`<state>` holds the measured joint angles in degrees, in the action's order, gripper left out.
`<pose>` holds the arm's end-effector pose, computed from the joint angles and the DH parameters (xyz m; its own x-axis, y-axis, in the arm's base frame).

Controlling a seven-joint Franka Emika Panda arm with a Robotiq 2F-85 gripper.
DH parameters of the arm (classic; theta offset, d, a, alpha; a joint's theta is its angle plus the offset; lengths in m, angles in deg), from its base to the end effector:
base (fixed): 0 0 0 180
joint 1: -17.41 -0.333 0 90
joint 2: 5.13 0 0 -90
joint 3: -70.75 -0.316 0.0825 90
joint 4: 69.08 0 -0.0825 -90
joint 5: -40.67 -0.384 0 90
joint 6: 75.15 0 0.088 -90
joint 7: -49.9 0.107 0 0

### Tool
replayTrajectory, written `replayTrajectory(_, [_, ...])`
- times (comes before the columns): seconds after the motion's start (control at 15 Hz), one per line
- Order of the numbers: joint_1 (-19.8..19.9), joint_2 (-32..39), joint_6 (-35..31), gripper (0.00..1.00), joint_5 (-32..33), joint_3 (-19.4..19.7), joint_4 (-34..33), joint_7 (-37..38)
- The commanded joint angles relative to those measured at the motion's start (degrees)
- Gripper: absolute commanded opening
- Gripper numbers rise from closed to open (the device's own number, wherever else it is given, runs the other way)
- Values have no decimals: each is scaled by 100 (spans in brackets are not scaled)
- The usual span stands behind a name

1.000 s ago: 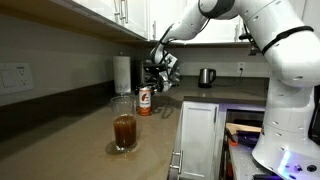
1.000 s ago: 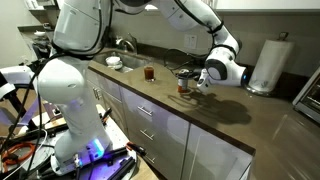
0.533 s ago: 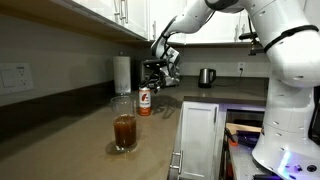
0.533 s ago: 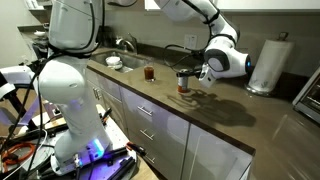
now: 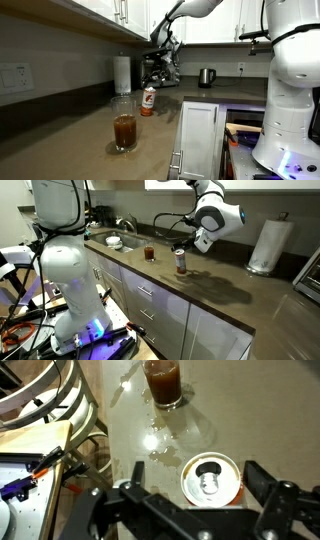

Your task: Pour the contents of the can into the glass

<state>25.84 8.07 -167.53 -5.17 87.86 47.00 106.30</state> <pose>0.5094 -0.1571 0.3286 -0.2142 -0.6165 -0.7577 -0.9737 0.0732 0.2157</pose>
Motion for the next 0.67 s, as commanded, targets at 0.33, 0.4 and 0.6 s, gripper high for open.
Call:
replayTrajectory(0.33, [-9,-966,-527,100,794,-319,553,1004])
replayTrajectory(0.4, [-3,-994,-546,100,789,-343,564,1025])
replayTrajectory(0.6, [-9,-1074,-622,100,871,-405,599,1134])
